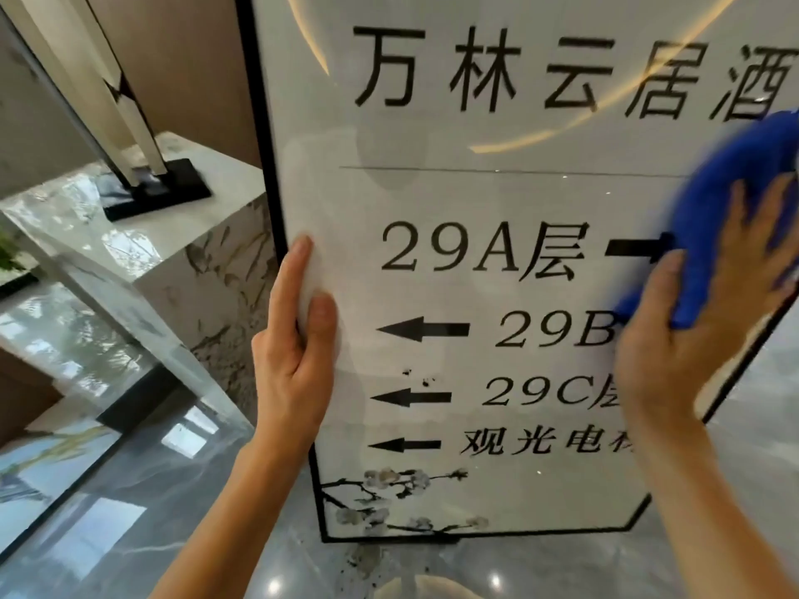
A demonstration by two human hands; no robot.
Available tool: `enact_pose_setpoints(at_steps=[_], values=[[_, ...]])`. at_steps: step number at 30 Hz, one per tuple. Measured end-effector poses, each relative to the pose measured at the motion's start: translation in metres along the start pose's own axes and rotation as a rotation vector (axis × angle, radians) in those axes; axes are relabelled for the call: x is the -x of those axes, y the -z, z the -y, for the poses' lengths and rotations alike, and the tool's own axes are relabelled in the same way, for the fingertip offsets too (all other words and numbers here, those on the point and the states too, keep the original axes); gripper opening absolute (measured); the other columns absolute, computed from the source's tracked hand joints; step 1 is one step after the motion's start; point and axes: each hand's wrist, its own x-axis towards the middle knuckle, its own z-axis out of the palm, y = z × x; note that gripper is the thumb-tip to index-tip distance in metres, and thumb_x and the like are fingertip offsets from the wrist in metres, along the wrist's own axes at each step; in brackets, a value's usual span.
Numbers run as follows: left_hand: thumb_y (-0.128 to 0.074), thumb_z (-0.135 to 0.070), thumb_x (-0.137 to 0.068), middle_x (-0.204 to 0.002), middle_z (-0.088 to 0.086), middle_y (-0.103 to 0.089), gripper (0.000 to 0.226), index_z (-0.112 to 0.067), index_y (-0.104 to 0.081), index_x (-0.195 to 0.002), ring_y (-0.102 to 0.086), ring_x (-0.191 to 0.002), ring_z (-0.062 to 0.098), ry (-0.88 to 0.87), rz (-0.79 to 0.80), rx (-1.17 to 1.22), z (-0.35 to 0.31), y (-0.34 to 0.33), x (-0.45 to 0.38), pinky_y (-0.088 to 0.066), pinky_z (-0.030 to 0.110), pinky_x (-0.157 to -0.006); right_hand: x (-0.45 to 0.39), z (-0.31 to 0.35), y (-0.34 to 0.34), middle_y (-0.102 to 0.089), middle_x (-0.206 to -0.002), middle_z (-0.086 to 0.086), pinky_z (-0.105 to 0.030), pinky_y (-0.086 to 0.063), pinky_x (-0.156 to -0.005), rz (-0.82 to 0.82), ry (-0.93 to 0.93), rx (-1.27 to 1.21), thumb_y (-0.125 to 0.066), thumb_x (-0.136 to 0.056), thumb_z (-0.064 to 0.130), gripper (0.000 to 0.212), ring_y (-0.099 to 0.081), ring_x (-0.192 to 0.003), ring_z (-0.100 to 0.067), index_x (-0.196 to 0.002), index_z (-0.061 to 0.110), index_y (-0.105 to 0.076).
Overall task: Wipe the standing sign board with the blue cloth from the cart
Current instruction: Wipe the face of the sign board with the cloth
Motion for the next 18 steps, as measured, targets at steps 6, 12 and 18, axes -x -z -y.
enact_pose_setpoints(at_steps=[6, 12, 18], values=[[-0.038, -0.035, -0.109, -0.107, -0.057, -0.046, 0.047, -0.051, -0.023, -0.15, -0.057, -0.068, -0.012, 0.018, -0.013, -0.013, -0.008, 0.001, -0.008, -0.046, 0.002, -0.063, 0.075, 0.098, -0.029, -0.033, -0.161, -0.011, -0.068, -0.012, -0.12, -0.041, 0.244, -0.018, -0.031, -0.107, 0.041, 0.053, -0.018, -0.152, -0.042, -0.154, 0.018, -0.033], [-0.039, -0.03, -0.109, -0.134, -0.051, -0.041, 0.048, -0.04, -0.028, -0.155, -0.055, -0.081, -0.021, 0.005, -0.03, 0.006, -0.007, -0.002, -0.004, -0.041, -0.004, -0.073, 0.162, 0.081, -0.047, -0.012, -0.169, 0.009, -0.062, 0.0, -0.121, 0.258, 0.703, 0.082, -0.045, -0.098, 0.044, 0.066, -0.011, -0.156, -0.03, -0.159, 0.032, -0.022], [-0.04, -0.026, -0.109, -0.142, -0.046, -0.038, 0.046, -0.02, -0.032, -0.153, -0.045, -0.113, -0.029, 0.003, -0.03, 0.022, -0.004, -0.003, -0.004, -0.033, -0.005, -0.092, 0.179, 0.034, -0.036, -0.029, -0.163, 0.007, -0.051, -0.01, -0.126, 0.347, 0.994, 0.063, -0.055, -0.094, 0.016, 0.063, -0.024, -0.153, -0.019, -0.154, 0.024, -0.036]])
